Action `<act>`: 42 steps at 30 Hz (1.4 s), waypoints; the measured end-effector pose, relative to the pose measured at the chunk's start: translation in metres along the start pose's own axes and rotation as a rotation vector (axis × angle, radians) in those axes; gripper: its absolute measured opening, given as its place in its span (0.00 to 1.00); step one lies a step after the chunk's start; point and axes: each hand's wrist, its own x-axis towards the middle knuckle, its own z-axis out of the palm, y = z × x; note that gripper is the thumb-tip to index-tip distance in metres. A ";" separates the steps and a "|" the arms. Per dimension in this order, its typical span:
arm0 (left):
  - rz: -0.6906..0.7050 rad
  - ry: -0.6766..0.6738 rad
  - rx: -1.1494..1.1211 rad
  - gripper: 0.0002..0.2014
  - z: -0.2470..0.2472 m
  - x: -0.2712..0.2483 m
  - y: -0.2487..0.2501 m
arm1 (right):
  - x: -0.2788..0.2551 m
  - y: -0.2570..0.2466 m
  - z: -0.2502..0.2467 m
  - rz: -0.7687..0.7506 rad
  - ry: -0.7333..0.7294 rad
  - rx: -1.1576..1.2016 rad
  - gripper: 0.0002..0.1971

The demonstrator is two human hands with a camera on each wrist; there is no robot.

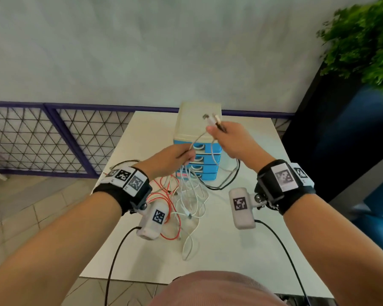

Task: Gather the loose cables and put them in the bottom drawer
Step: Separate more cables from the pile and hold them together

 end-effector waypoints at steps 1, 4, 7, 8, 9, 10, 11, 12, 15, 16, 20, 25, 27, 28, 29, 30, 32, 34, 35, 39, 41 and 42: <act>-0.027 -0.016 0.034 0.14 0.003 -0.003 -0.003 | -0.001 -0.003 -0.005 0.007 0.056 0.120 0.18; -0.177 -0.077 0.111 0.14 0.016 -0.013 -0.025 | -0.002 -0.014 -0.027 0.013 0.217 0.549 0.15; -0.265 -0.135 0.277 0.17 0.028 -0.027 -0.055 | -0.004 -0.029 -0.055 -0.056 0.376 0.863 0.14; -0.295 -0.164 0.306 0.16 0.030 -0.032 -0.063 | -0.005 -0.033 -0.063 -0.095 0.416 0.901 0.14; -0.340 -0.178 0.293 0.15 0.032 -0.037 -0.068 | -0.006 -0.035 -0.068 -0.123 0.439 0.890 0.14; -0.373 -0.172 0.260 0.14 0.033 -0.038 -0.073 | -0.006 -0.036 -0.071 -0.136 0.448 0.854 0.14; -0.372 -0.156 0.218 0.14 0.032 -0.037 -0.076 | -0.006 -0.034 -0.071 -0.126 0.457 0.807 0.15; -0.339 -0.131 0.159 0.16 0.031 -0.035 -0.075 | -0.005 -0.032 -0.068 -0.103 0.469 0.755 0.16; -0.238 0.017 -0.032 0.19 0.016 -0.024 -0.061 | -0.001 -0.019 -0.054 -0.030 0.526 0.284 0.20; -0.210 0.078 -0.067 0.18 0.009 -0.019 -0.055 | -0.002 -0.013 -0.049 -0.003 0.505 0.099 0.21; -0.141 0.176 -0.273 0.17 -0.017 -0.005 -0.020 | -0.008 0.011 -0.022 0.060 0.265 -0.171 0.19; -0.031 0.172 -0.245 0.16 -0.029 0.001 0.021 | -0.007 0.018 0.004 0.106 0.113 -0.231 0.16; 0.000 0.187 -0.247 0.16 -0.031 0.001 0.025 | -0.008 0.020 0.006 0.133 0.084 -0.287 0.16; 0.007 0.210 -0.258 0.16 -0.032 -0.001 0.026 | -0.008 0.022 0.006 0.145 0.078 -0.310 0.17; 0.011 0.238 -0.288 0.16 -0.034 -0.003 0.026 | -0.008 0.024 0.006 0.159 0.077 -0.326 0.17; 0.008 0.251 -0.334 0.16 -0.036 -0.005 0.026 | -0.009 0.027 0.005 0.169 0.083 -0.339 0.17; -0.030 0.219 -0.397 0.16 -0.038 -0.012 0.030 | -0.010 0.032 0.004 0.191 0.103 -0.354 0.17; -0.114 0.165 -0.307 0.17 -0.038 -0.017 0.027 | -0.011 0.036 0.003 0.207 0.123 -0.348 0.17; -0.158 0.139 -0.230 0.17 -0.038 -0.019 0.023 | -0.012 0.038 0.002 0.213 0.132 -0.339 0.17; -0.265 0.115 0.189 0.15 -0.046 -0.025 -0.011 | -0.014 0.038 -0.001 0.193 0.146 -0.295 0.18; -0.305 0.226 0.316 0.16 -0.061 -0.027 -0.035 | -0.016 0.035 -0.002 0.165 0.140 -0.195 0.19; -0.341 0.302 0.367 0.16 -0.071 -0.026 -0.045 | -0.017 0.033 -0.003 0.169 0.141 -0.071 0.18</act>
